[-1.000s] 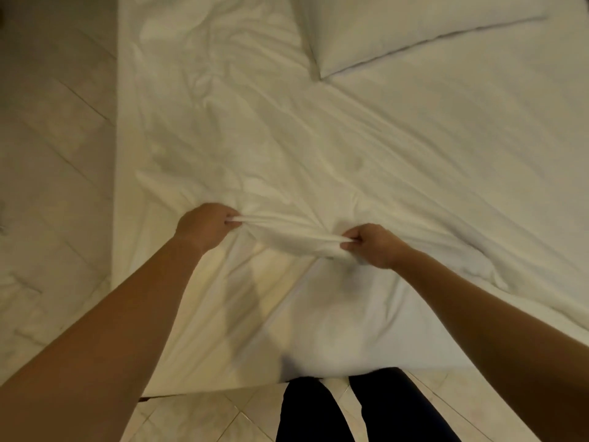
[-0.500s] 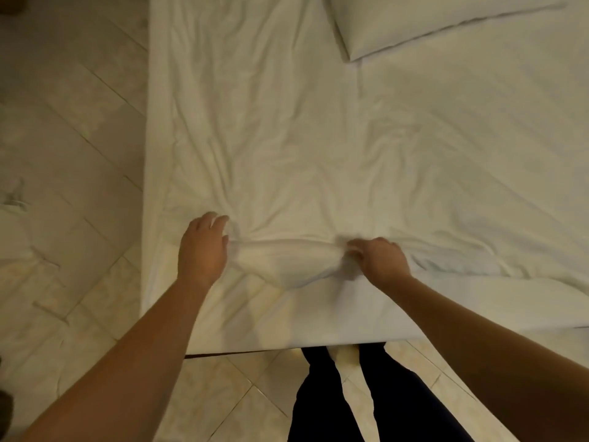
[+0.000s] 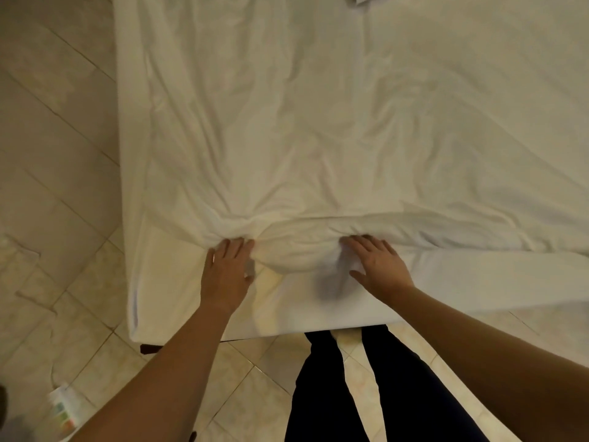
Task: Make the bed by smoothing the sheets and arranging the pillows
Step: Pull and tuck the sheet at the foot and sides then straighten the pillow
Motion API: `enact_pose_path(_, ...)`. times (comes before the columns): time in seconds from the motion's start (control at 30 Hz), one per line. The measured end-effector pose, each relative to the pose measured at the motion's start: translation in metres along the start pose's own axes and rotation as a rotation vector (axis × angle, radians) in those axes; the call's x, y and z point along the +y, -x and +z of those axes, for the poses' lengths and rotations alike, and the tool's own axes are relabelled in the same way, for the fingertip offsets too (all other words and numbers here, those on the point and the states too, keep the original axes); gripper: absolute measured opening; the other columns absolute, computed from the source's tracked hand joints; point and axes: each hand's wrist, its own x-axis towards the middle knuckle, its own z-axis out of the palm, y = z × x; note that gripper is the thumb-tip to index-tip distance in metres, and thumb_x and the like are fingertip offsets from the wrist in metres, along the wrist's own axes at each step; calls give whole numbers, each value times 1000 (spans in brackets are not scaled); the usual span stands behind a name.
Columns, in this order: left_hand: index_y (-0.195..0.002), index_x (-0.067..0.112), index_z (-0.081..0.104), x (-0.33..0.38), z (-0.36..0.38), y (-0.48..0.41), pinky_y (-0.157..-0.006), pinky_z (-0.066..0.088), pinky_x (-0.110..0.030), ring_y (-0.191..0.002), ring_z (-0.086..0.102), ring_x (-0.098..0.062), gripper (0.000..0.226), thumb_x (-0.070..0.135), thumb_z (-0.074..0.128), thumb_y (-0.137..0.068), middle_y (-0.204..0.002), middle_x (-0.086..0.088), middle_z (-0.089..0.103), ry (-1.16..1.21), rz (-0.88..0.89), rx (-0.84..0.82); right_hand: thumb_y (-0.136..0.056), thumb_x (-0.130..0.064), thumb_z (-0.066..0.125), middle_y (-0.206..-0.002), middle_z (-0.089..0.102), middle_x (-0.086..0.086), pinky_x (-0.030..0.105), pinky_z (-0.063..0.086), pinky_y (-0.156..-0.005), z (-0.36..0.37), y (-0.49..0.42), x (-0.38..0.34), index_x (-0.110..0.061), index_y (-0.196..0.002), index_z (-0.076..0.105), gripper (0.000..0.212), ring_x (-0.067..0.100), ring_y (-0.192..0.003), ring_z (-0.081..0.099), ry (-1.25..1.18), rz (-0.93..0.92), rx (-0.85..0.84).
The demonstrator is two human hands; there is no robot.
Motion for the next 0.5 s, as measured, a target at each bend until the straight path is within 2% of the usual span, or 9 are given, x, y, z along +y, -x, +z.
enact_pose_path(0.07, -135, 30, 60, -1, 0, -9, -106, 44, -46, -119, 56, -27, 57, 34, 80, -82, -131, 5, 63, 28, -9, 91, -85, -41, 75, -149, 48, -8, 44, 35, -116, 2, -10, 2, -33, -153, 36, 79, 21, -140, 42, 64, 22, 53)
enact_pose_path(0.13, -119, 32, 71, -4, -10, -28, -90, 51, -44, -102, 63, -29, 35, 32, 79, -84, -114, 4, 71, 74, -26, 160, -82, -41, 77, -143, 53, -6, 44, 37, -114, -3, -24, 5, -32, -147, 44, 73, 23, -133, 47, 28, 53, 127)
enact_pose_path(0.23, -106, 26, 76, -4, -39, -63, -69, 51, -41, -93, 59, -36, 18, 33, 74, -89, -100, -6, 67, 79, -58, 241, -80, -39, 79, -137, 60, -2, 45, 44, -105, -17, -46, 11, -30, -139, 56, 63, 29, -124, 54, -69, 95, 201)
enact_pose_path(0.3, -104, 23, 75, -1, -62, -85, -63, 47, -40, -93, 55, -36, 18, 35, 72, -92, -99, -10, 60, 123, -90, 320, -82, -37, 77, -126, 65, 3, 42, 49, -95, -27, -60, 16, -30, -132, 64, 52, 34, -112, 60, -144, 111, 211)
enact_pose_path(0.37, -107, 23, 67, 5, -85, -109, -65, 45, -38, -89, 59, -30, 20, 40, 68, -96, -98, -6, 62, 251, -170, 332, -90, -37, 69, -113, 69, 6, 41, 51, -86, -41, -73, 20, -30, -126, 69, 36, 36, -104, 63, -215, 141, 198)
enact_pose_path(0.43, -104, 21, 55, 12, -100, -129, -67, 45, -37, -80, 60, -24, 27, 42, 69, -96, -91, -1, 65, 387, -262, 331, -95, -38, 63, -109, 70, 9, 41, 52, -84, -54, -85, 26, -26, -120, 71, 29, 36, -103, 65, -293, 215, 212)
enact_pose_path(0.5, -94, 16, 50, 22, -102, -139, -67, 48, -40, -74, 61, -27, 31, 41, 67, -97, -81, -3, 64, 434, -288, 367, -97, -39, 60, -115, 70, 9, 40, 51, -87, -65, -97, 35, -24, -120, 72, 29, 34, -107, 64, -325, 293, 275)
